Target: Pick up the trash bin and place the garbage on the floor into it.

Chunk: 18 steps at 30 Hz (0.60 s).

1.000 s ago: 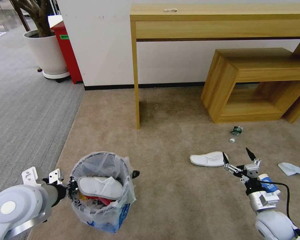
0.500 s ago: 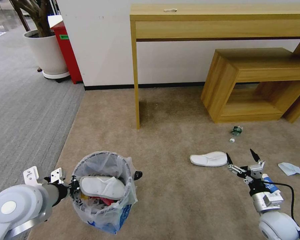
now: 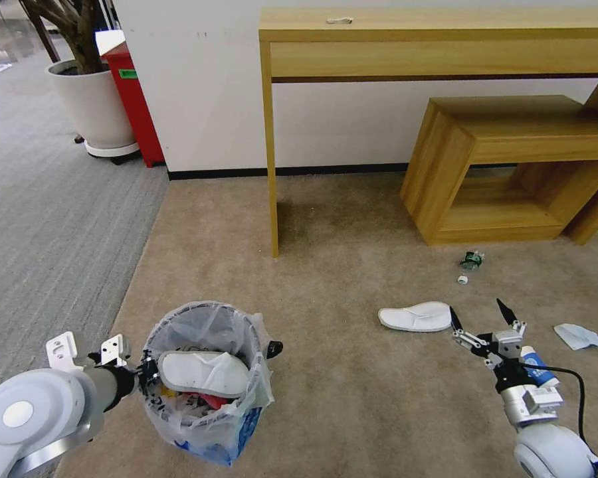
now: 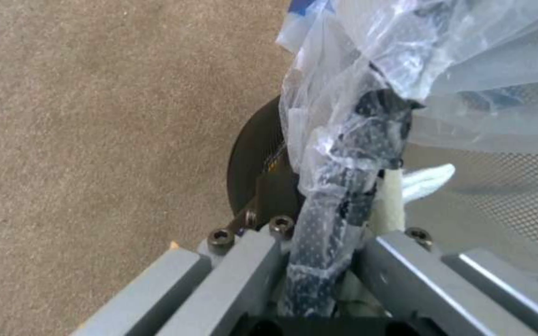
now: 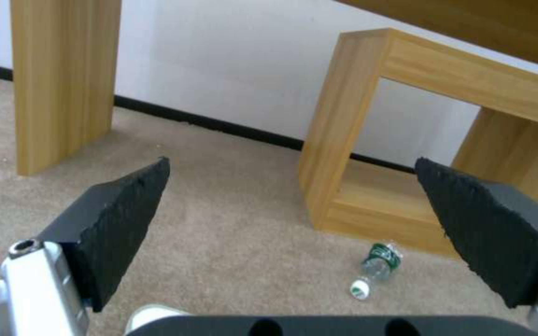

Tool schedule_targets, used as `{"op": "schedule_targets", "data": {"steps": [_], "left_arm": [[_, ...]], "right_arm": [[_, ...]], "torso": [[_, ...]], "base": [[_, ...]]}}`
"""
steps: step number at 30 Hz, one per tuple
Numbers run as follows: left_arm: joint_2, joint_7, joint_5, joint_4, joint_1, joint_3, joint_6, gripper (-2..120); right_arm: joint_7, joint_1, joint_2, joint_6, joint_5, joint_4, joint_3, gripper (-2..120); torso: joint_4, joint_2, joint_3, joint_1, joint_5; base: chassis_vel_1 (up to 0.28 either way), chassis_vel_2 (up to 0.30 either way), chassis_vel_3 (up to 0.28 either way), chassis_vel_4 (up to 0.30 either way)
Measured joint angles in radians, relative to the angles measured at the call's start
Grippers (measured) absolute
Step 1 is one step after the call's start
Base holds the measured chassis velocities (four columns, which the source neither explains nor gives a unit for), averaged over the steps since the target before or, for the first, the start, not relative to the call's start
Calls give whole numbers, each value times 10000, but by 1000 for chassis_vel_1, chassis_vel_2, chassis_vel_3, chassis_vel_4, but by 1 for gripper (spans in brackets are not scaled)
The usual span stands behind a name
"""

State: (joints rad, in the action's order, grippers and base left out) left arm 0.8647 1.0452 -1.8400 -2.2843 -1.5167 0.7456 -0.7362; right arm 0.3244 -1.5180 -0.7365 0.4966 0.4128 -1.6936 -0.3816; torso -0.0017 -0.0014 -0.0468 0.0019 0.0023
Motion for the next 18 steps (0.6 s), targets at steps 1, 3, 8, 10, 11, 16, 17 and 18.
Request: {"op": "schedule_targets", "data": {"steps": [1,3,8,10,11,16,17,18], "left_arm": [[0,0,0,0,0,0,0,0],[1,-13,-8,4,0,0,0,0],[4,-15,-29,5,1,4,0,0],[6,-14,-30,7,0,8,1,0],[8,-14,-31,8,0,11,1,0],[26,-16,-34,13,2,13,3,0],[26,-16,-34,13,2,13,3,0],[34,-19,-33,16,5,13,5,0]], "right_arm": [[0,0,0,0,0,0,0,100],[-6,-8,-11,11,-3,10,-7,100],[-10,17,-32,15,-4,24,-1,100],[-12,20,-41,16,-4,29,9,100],[-17,28,-54,26,-5,49,26,100],[-34,75,-78,65,6,88,92,100],[-34,75,-78,65,6,88,92,100],[-91,82,-78,86,30,88,95,100]], "torso": [[0,0,0,0,0],[0,0,0,0,0],[0,0,0,0,0],[0,0,0,0,0],[0,0,0,0,0],[0,0,0,0,0],[0,0,0,0,0],[0,0,0,0,0]], "base": [[0,0,0,0],[0,0,0,0],[-25,-17,-18,-22],[-67,-48,-50,-59],[-84,-59,-70,-92],[-83,-84,-85,-85],[-90,-83,-102,-89],[-112,-92,-102,-90]]}}
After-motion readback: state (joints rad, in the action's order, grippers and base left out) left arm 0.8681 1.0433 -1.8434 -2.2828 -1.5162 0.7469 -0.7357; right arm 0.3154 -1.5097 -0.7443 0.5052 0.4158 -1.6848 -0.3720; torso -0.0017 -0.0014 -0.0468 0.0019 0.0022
